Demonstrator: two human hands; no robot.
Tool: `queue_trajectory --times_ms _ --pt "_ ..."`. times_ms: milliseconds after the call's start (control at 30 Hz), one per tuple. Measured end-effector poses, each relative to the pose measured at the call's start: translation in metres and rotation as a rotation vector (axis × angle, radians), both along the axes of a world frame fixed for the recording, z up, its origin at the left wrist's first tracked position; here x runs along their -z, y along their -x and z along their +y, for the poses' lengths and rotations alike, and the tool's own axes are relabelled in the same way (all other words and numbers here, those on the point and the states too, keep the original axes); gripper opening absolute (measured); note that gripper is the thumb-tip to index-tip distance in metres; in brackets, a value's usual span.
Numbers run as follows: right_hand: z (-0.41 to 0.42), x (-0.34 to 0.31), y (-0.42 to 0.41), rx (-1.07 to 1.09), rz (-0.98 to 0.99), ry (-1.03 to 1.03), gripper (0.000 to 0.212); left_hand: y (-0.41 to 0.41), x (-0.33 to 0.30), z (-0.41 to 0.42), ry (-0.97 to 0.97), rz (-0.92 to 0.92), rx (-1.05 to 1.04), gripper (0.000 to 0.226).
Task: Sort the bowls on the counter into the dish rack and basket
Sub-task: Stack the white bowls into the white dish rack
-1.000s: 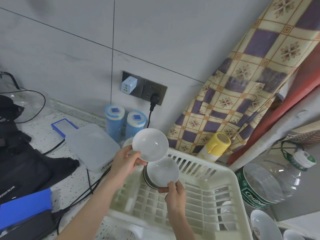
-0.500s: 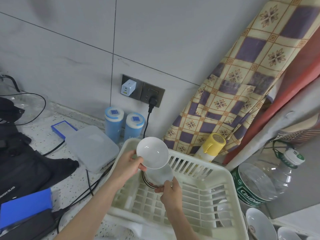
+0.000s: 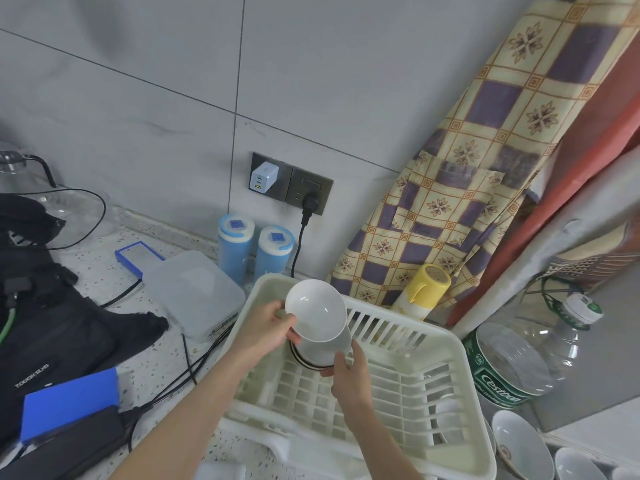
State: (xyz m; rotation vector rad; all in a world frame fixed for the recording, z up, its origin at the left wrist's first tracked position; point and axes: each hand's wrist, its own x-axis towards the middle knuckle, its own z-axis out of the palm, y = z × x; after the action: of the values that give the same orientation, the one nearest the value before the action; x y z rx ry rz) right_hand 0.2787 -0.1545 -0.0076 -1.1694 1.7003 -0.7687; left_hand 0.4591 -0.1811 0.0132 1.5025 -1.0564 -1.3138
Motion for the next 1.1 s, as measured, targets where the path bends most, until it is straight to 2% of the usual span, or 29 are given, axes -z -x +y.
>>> queue_trajectory --times_ms 200,367,500,633,767,933,1033,1100 --pt "-0.003 -0.013 0.009 0.046 0.003 0.029 0.052 0.001 -0.003 0.002 -0.015 0.014 0.026 0.028" --pt "-0.007 -0.033 0.012 0.115 -0.176 0.111 0.032 0.003 -0.012 0.005 -0.025 0.090 0.043 0.026" --pt "-0.010 -0.044 0.008 0.015 -0.130 0.161 0.021 0.006 -0.013 0.007 -0.022 0.087 0.078 0.029" --pt "-0.012 -0.046 0.005 -0.017 -0.022 0.170 0.028 0.006 -0.007 0.006 -0.025 0.004 0.120 0.030" --pt "-0.017 -0.049 0.006 0.004 0.050 0.181 0.024 0.007 -0.001 0.006 0.026 -0.048 0.172 0.036" --pt "-0.020 -0.046 0.005 0.081 0.091 0.147 0.018 0.003 0.006 0.007 0.112 -0.261 0.045 0.050" --pt "-0.019 -0.041 0.006 0.106 0.090 0.125 0.018 0.002 0.005 0.006 0.127 -0.276 -0.024 0.040" --pt "-0.019 -0.039 0.008 0.109 0.085 0.114 0.019 0.001 0.006 0.006 0.132 -0.384 -0.027 0.034"
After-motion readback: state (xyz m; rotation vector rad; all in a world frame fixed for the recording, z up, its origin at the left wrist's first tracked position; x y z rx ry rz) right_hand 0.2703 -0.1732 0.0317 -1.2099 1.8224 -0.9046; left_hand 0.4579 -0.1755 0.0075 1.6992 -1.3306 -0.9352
